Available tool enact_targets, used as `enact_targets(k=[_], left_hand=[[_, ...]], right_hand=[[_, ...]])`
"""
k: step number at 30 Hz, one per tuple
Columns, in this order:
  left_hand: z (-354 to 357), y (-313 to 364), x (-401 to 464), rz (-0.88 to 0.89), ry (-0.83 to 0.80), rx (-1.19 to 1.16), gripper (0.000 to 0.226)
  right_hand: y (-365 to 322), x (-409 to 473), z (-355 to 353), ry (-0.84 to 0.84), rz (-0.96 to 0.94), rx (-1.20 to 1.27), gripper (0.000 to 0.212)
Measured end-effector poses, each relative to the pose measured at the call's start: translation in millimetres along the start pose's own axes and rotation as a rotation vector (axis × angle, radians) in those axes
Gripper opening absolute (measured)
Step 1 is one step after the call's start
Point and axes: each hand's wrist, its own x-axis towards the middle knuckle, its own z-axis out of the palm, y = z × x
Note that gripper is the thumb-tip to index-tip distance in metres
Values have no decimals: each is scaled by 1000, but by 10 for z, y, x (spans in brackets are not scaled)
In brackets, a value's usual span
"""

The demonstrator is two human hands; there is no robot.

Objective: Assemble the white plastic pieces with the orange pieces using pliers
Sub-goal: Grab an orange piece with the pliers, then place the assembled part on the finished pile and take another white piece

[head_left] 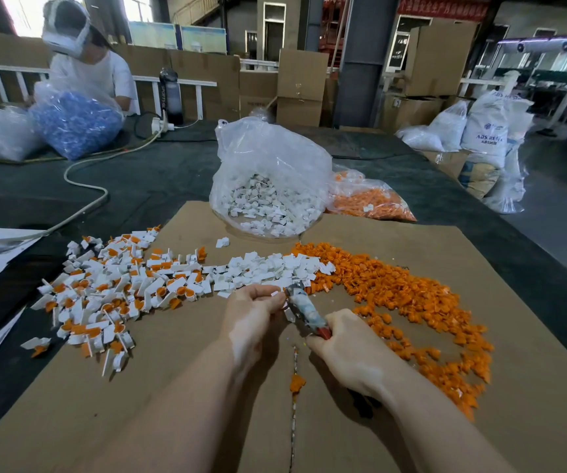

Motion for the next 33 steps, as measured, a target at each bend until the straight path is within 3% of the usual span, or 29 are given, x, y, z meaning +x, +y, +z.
enact_targets(k=[4,8,11,17,22,24,29,33], left_hand=[[-3,11,-28,29,-3,-4,9],[-46,9,-43,248,44,386,8],[-92,-21,-66,358,8,540,4],[-117,-32,-89,452,-80,706,20],[-144,-47,-90,436,-99,719,15],[-137,-46,-82,434,-93,728,11],[-105,-15,-128,464,-164,757,14],[-151,-16,-155,454,-198,756,20]], right_hand=[[62,4,-11,58,-21,-5,26],[135,49,-19,220,-32,-82,37],[246,135,-14,330,15,-169,45],[451,260,-37,586,45,-559,60],[557,293,-46,582,121,-770,73],[516,283,-9,643,35,-775,66],[318,245,299,706,-559,-318,34],[291,220,420,655,-585,-163,10]])
